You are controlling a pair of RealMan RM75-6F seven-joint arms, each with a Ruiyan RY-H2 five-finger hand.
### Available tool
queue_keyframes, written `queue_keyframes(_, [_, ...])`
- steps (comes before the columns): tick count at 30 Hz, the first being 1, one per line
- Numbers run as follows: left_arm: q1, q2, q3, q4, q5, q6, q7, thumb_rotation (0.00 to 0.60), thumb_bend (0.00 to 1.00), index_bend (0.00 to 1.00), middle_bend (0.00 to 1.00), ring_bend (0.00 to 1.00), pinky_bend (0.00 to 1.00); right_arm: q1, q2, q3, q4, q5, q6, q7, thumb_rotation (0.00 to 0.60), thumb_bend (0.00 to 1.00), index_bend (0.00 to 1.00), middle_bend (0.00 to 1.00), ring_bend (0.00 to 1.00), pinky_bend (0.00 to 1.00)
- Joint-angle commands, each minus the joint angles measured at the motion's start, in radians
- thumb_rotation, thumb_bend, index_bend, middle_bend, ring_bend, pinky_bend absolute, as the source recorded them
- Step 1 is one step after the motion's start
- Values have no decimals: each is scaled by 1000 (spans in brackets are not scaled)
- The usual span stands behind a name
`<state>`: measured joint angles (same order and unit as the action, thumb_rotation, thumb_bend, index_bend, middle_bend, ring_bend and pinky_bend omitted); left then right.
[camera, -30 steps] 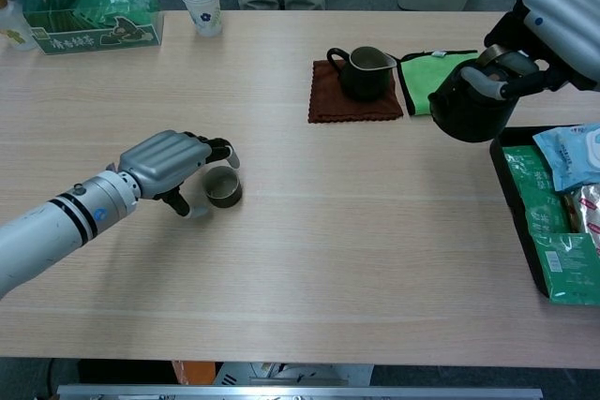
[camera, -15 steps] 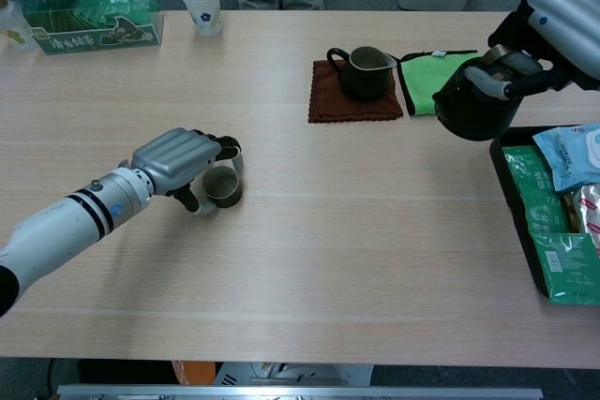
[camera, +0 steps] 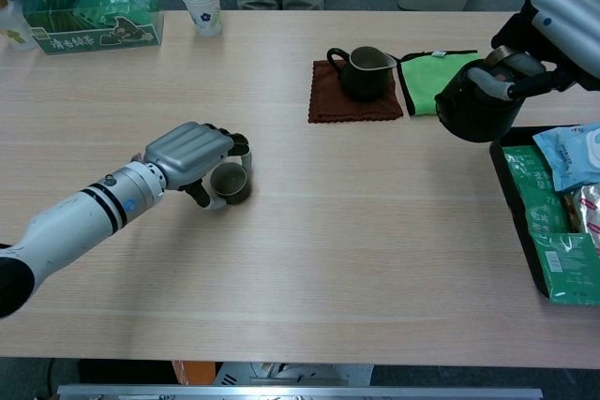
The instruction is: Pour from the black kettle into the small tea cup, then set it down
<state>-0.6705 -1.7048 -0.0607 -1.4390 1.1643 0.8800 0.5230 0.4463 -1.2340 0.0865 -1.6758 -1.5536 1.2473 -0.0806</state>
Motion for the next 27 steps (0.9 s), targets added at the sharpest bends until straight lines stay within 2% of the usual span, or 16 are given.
queue_keyframes(1, [-11, -6, -8, -5, -8, -1, 10, 600, 233, 421, 229, 217, 205, -1, 1, 0, 0, -1, 0, 2, 475, 344, 971, 893, 954, 0])
queue_keyframes(12, [-82, -84, -46, -3, -86, -20, 92, 600, 234, 420, 224, 217, 205, -7, 17, 4, -2, -4, 13, 25, 479, 344, 972, 893, 954, 0])
queue_keyframes(18, [-120, -143, -64, 46, -139, -18, 135, 600, 234, 414, 222, 217, 205, -11, 20, 1, 4, -3, 14, 36, 481, 344, 972, 893, 954, 0])
queue_keyframes(24, [-135, -162, -63, 84, -178, -7, 165, 600, 234, 409, 221, 217, 205, -14, 23, -1, 9, -7, 16, 47, 484, 344, 972, 893, 954, 0])
queue_keyframes(27, [-137, -160, -59, 83, -189, -3, 171, 600, 233, 354, 210, 215, 205, -14, 22, -1, 11, -8, 15, 47, 484, 344, 972, 893, 954, 0])
